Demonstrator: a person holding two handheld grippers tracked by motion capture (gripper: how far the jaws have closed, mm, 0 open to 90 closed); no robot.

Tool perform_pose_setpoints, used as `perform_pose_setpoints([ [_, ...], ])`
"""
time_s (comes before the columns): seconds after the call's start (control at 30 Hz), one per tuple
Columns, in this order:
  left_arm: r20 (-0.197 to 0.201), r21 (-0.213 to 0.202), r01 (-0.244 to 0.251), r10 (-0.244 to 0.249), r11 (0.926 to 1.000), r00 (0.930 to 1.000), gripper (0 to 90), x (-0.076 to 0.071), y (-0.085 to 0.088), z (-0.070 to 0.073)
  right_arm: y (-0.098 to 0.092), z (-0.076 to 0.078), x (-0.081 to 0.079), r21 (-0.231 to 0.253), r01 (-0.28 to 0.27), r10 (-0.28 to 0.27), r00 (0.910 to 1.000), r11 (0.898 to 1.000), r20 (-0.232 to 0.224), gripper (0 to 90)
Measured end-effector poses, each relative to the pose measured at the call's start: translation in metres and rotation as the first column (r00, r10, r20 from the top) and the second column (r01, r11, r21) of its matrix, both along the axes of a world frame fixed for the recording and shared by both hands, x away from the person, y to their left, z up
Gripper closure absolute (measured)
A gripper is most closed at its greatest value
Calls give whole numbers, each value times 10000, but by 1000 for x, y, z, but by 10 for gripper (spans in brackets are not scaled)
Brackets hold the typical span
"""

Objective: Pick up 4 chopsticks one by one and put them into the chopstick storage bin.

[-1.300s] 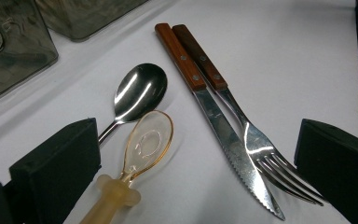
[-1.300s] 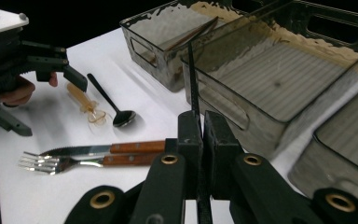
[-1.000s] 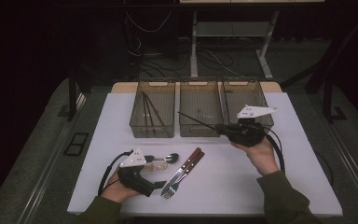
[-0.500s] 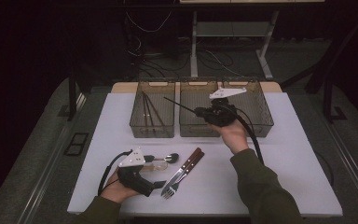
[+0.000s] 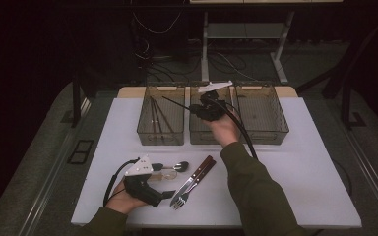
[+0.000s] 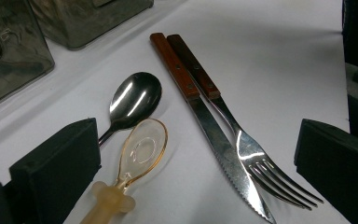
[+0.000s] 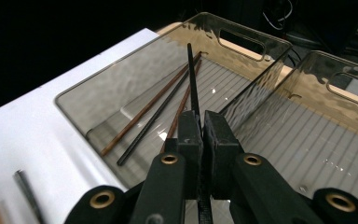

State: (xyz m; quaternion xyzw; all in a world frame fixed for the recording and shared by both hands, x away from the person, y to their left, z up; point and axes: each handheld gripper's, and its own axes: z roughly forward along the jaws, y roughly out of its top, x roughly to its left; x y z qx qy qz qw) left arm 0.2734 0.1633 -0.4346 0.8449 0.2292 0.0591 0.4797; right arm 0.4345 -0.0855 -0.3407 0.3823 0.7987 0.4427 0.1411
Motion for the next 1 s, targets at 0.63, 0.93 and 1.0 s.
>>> perform_pose_setpoints([
  [0.63,3,-195,3,-3,9998,10000,0,0,0,1,75,-39,45,-1379,303,-421,9956,9900,-836,859],
  [0.93,-6,-216,34,-34,9998,10000,0,0,0,1,87,-42,49,-1446,274,-377,9969,9891,-689,767],
  [1.0,-25,-222,16,-17,9998,10000,0,0,1,1,85,-39,48,-1419,232,-323,9975,9896,-626,721],
])
